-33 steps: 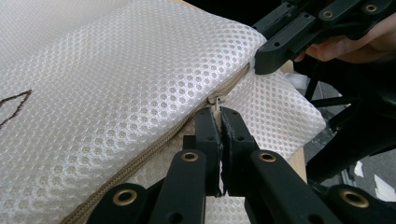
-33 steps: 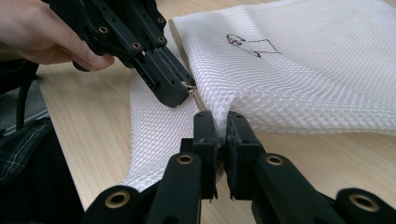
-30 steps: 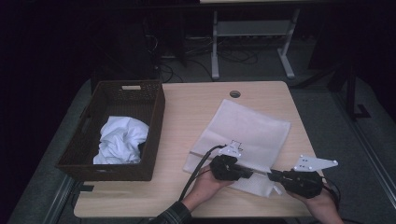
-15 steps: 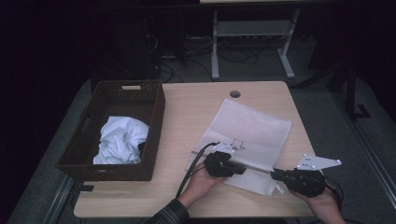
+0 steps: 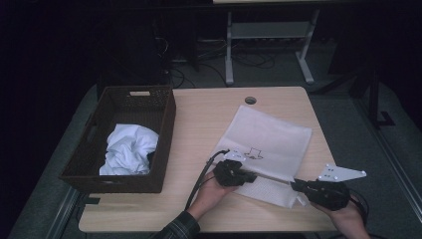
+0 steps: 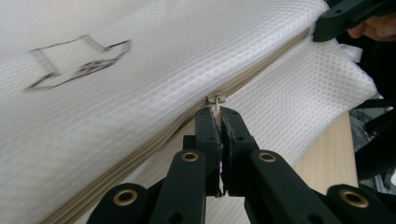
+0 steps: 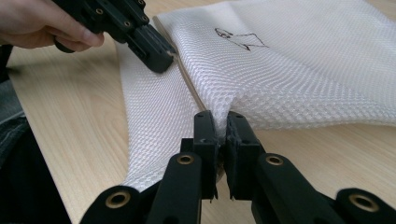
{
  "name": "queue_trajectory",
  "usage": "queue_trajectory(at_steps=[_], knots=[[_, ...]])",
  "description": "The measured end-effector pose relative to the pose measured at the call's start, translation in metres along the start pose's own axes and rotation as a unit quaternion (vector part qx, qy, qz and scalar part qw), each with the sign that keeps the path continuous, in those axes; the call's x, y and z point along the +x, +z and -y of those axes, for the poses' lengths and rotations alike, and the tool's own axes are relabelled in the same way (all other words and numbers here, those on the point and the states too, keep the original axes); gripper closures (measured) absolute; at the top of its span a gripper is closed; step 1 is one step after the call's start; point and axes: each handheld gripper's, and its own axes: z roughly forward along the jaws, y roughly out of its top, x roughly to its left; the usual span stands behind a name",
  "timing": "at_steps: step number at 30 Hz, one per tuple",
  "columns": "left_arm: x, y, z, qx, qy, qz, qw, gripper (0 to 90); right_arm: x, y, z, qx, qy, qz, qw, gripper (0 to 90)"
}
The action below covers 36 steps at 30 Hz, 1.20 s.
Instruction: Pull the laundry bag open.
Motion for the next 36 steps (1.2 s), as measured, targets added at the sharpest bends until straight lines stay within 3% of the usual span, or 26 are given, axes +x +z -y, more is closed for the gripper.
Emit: queue_trajectory(at_steps=[2, 3, 9, 11, 14, 17, 27, 30, 31, 35, 36], knots=[[0.000, -0.001, 0.000, -0.003, -0.002, 0.002, 1.0000, 87.6, 0.000, -0.001, 0.001, -0.004, 0.004, -0.006, 1.0000, 83.3], [-0.001, -0.001, -0.001, 0.004, 0.008, -0.007, 0.9999, 87.6, 0.001, 0.000, 0.000, -0.003, 0.000, -0.005, 1.0000, 83.3], [0.000, 0.000, 0.000, 0.008, 0.006, -0.004, 0.9999, 87.6, 0.001, 0.000, 0.000, -0.001, -0.005, -0.003, 1.0000, 83.3], [0.002, -0.002, 0.000, 0.018, 0.011, -0.035, 0.9992, 87.7, 0.002, -0.001, 0.000, 0.002, -0.004, 0.004, 1.0000, 83.4], [0.016, -0.012, 0.003, -0.002, -0.019, -0.028, 0.9994, 87.6, -0.004, -0.006, 0.002, -0.005, 0.007, 0.007, 0.9999, 83.4], [0.014, -0.013, 0.001, 0.003, -0.006, -0.038, 0.9993, 87.6, -0.004, -0.006, 0.003, -0.007, 0.008, 0.001, 0.9999, 83.3], [0.019, -0.012, 0.003, 0.015, -0.016, -0.044, 0.9988, 87.7, 0.003, -0.002, 0.000, -0.008, -0.003, -0.005, 1.0000, 83.4], [0.022, -0.012, 0.004, 0.024, -0.013, -0.071, 0.9971, 87.7, 0.002, -0.003, -0.001, -0.008, -0.001, 0.004, 1.0000, 83.6], [0.025, -0.014, 0.005, 0.021, -0.022, -0.064, 0.9975, 87.8, 0.001, -0.005, 0.000, -0.012, 0.002, 0.006, 0.9999, 83.7], [0.026, -0.016, 0.005, 0.024, -0.018, -0.067, 0.9973, 87.7, 0.001, -0.003, 0.000, -0.005, 0.003, 0.003, 1.0000, 83.6], [0.026, -0.016, 0.006, 0.028, -0.015, -0.080, 0.9963, 87.7, 0.000, -0.003, 0.000, -0.007, 0.005, 0.004, 1.0000, 83.7]])
